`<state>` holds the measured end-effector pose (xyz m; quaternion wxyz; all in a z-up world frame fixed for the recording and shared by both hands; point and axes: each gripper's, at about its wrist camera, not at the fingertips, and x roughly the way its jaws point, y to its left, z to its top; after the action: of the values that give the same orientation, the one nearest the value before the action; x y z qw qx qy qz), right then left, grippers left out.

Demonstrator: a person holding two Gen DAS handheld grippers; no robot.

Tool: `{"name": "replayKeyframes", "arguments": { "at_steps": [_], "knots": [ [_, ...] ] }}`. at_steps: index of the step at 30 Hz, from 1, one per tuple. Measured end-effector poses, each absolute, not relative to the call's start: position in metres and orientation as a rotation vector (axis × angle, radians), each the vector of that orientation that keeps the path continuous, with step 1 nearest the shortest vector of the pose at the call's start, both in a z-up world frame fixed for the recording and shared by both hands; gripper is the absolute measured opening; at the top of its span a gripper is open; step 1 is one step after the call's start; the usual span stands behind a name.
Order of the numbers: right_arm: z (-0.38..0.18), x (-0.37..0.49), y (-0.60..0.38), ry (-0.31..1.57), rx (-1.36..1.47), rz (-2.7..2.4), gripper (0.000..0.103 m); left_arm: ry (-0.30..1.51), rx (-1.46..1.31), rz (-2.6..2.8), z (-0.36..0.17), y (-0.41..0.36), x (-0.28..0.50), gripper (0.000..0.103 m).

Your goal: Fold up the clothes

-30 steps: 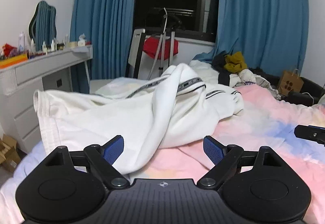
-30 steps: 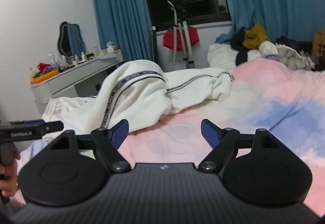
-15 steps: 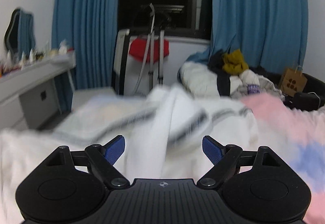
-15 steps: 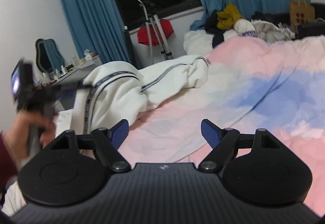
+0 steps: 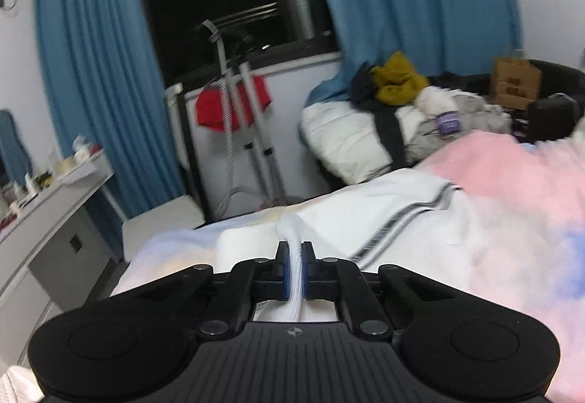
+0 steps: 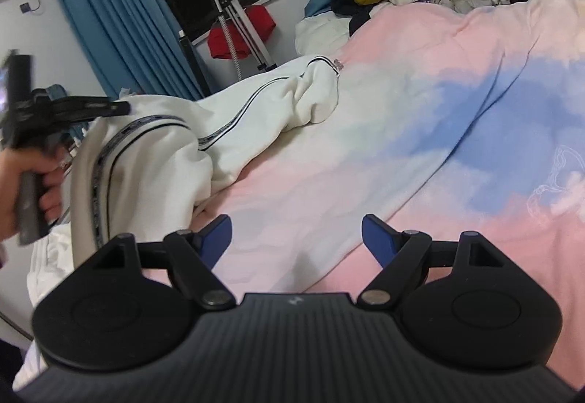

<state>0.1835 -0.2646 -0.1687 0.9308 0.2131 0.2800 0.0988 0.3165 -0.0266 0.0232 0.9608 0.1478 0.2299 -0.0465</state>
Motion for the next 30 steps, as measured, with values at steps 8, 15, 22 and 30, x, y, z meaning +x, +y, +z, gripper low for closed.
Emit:
{"name": "replayKeyframes", "arguments": {
  "at_steps": [8,15,22,30],
  "knots": [
    [-0.151,0.166,-0.267,0.504,0.411,0.186,0.080,0.440,0.337,-0.315,0.009,-0.054,0.175,0.005],
    [-0.139,0.143,-0.285,0.462,0.522,0.227,0.080,0.467,0.299,-0.425,-0.037,-0.058,0.065,0.004],
    [-0.143,0.164,-0.305,0.478,0.733,0.313,0.081,0.537,0.157,-0.401,-0.071,-0.035,0.049,0.004],
    [-0.101,0.264,-0.273,0.549,0.618,0.420,0.081,0.619,0.120,-0.461,-0.096,-0.037,0.061,0.004]
  ]
}}
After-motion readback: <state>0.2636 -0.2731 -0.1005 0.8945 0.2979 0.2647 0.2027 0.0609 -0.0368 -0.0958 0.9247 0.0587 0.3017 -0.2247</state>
